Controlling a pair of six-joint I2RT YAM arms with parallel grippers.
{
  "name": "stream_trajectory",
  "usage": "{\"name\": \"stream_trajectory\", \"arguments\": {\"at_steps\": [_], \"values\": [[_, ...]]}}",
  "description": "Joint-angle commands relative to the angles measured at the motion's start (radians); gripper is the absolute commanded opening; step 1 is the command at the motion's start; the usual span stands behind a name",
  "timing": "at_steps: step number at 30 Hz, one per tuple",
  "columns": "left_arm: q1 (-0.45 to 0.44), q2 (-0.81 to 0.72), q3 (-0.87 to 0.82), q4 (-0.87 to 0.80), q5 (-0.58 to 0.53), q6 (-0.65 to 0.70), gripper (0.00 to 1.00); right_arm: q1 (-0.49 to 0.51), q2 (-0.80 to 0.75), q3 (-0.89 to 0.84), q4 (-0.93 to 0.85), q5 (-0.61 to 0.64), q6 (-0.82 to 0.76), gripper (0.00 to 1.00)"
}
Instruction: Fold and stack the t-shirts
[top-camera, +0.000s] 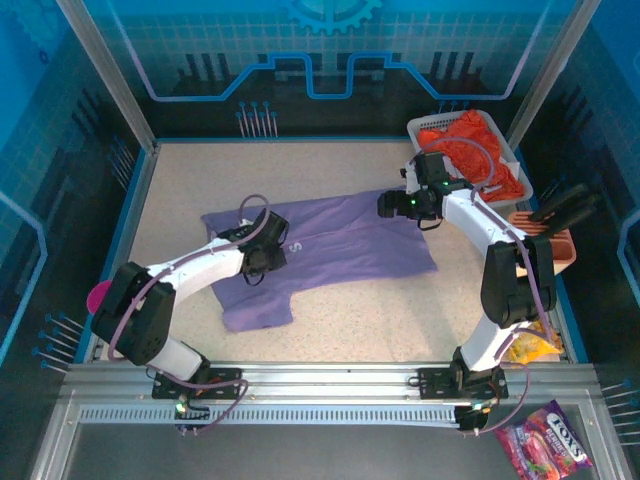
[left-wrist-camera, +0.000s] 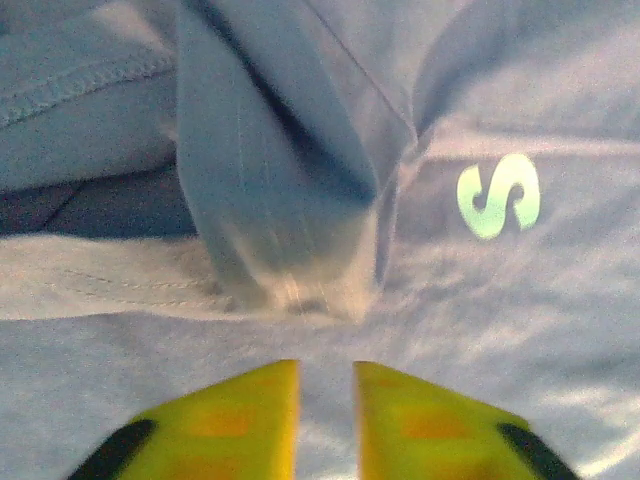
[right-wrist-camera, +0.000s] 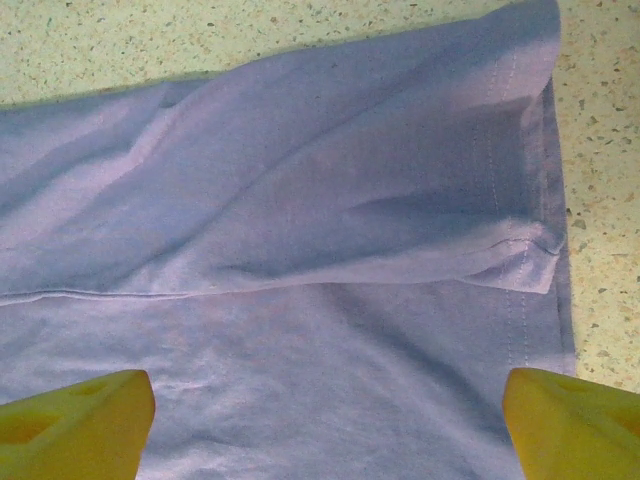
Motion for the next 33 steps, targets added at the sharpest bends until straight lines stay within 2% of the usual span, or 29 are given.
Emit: {"name": "stream_trajectory", "arguments": {"at_steps": [1,4,6,10,12,14,18,23,27,31,33], "values": [[-0.039,-0.013,0.032,-0.089,-0.065,-0.016,0.47,-0.005,0.016,0.02,-0.012,-0.023,0.004,0.91],[-0.041,-0.067,0.041,-0.114,-0.033,-0.016,0.67,-0.004,0.016,0.021,-0.015,-0.021,0.003,0.91],[-0.012,-0.104,0.07,-0.143,-0.008,0.02,0.69,-0.002,0.016,0.026,-0.019,-0.025,0.004,0.91],[0.117,-0.127,0.106,-0.161,0.098,0.124,0.68,0.01,0.02,0.035,-0.026,-0.027,0.003,0.91],[0.205,-0.128,0.099,-0.14,0.177,0.177,0.63,0.014,0.02,0.037,-0.028,-0.028,0.003,0.91],[0.257,-0.117,0.102,-0.142,0.19,0.218,0.58,0.017,0.018,0.035,-0.028,-0.029,0.003,0.91],[0.333,-0.082,0.09,-0.134,0.218,0.245,0.59,0.019,0.014,0.034,-0.03,-0.033,0.003,0.91],[0.394,-0.048,0.032,-0.059,0.258,0.232,0.48,0.02,0.013,0.041,-0.035,-0.033,-0.003,0.91],[0.399,0.027,0.044,-0.065,0.25,0.226,0.43,0.02,0.012,0.046,-0.039,-0.035,-0.003,0.91],[0.404,0.029,0.034,-0.055,0.222,0.212,0.44,0.02,0.012,0.044,-0.041,-0.036,-0.005,0.91],[0.405,0.008,0.041,-0.081,0.207,0.217,0.53,0.021,0.011,0.043,-0.043,-0.035,-0.007,0.91]]}}
